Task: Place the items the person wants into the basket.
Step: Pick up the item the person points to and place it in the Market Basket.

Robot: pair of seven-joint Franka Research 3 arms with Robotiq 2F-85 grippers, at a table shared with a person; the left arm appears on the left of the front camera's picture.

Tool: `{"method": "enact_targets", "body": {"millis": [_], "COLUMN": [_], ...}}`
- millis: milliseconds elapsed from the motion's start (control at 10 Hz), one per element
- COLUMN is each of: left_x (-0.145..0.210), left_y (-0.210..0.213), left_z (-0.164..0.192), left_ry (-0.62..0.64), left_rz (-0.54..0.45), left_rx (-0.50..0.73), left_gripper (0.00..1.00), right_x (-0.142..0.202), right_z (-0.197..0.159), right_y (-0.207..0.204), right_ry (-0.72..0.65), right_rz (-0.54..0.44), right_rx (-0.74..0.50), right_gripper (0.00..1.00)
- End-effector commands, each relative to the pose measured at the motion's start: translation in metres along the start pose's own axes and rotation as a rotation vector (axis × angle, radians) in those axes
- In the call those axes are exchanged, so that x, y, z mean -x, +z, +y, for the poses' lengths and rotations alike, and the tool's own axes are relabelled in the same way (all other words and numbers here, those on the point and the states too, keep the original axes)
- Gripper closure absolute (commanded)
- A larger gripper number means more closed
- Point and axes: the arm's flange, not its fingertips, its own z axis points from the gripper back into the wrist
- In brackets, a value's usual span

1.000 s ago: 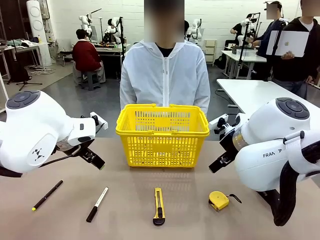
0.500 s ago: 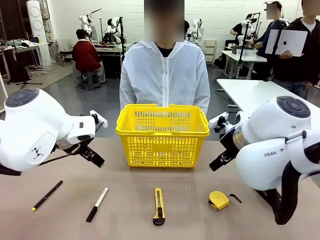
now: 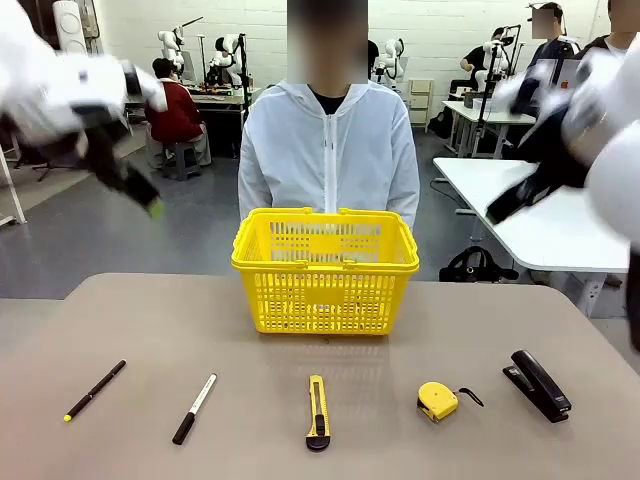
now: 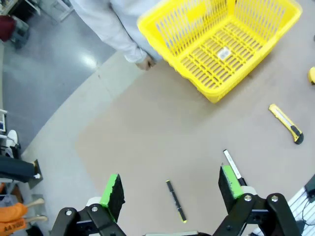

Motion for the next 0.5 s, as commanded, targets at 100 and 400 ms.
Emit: {"method": "enact_targets", "body": {"millis": [100, 400], "left_x": [-0.038, -0.039], "left_y": [0.026, 0.046], "left_z": [0.024, 0.025], "left_ry": [0.009, 0.012], "left_rz": [0.010, -0.015], "left_rx": [-0.051, -0.039], "left_gripper": [0.00, 0.00], "right_x": [-0.041, -0.040], "right_z": [0.005, 0.005], "right_y": [0.031, 0.049], "right_ry": [-0.012, 0.001], "right_rz": [0.040, 0.017], "right_rx": [0.085, 0.081], "right_gripper": [0.00, 0.00]}}
